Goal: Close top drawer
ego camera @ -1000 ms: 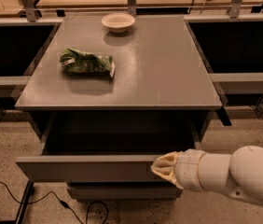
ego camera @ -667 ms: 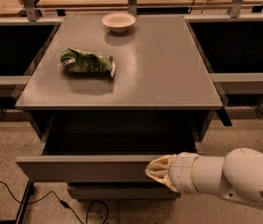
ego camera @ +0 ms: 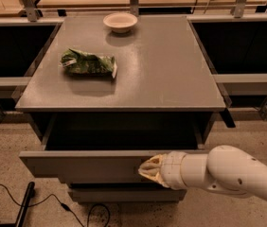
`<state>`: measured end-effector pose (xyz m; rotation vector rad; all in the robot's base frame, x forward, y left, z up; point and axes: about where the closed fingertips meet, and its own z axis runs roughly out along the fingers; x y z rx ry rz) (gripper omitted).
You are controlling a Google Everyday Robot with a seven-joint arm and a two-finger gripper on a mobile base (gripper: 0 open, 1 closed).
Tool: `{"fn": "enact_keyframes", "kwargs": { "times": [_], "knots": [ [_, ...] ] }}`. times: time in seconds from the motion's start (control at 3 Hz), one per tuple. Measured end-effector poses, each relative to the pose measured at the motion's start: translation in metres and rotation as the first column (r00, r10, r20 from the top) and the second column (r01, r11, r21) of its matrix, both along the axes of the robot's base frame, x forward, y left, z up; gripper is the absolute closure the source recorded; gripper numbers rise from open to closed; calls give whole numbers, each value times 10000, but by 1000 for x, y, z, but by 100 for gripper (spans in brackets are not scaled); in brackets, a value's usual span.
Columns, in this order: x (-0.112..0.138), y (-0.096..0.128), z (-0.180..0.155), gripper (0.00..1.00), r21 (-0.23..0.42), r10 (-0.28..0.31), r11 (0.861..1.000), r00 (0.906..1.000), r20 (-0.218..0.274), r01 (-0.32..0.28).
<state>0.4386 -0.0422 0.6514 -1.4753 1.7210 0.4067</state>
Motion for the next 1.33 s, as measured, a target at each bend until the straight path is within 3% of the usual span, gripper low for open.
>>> {"fn": "enact_keyframes", "kwargs": {
  "times": [0.67,1.33],
  "knots": [
    [38,3,-32,100,692,-71,9976,9998,189,58],
    [90,6,-34,100,1626,-115,9867,9970,764,-11]
  ]
}}
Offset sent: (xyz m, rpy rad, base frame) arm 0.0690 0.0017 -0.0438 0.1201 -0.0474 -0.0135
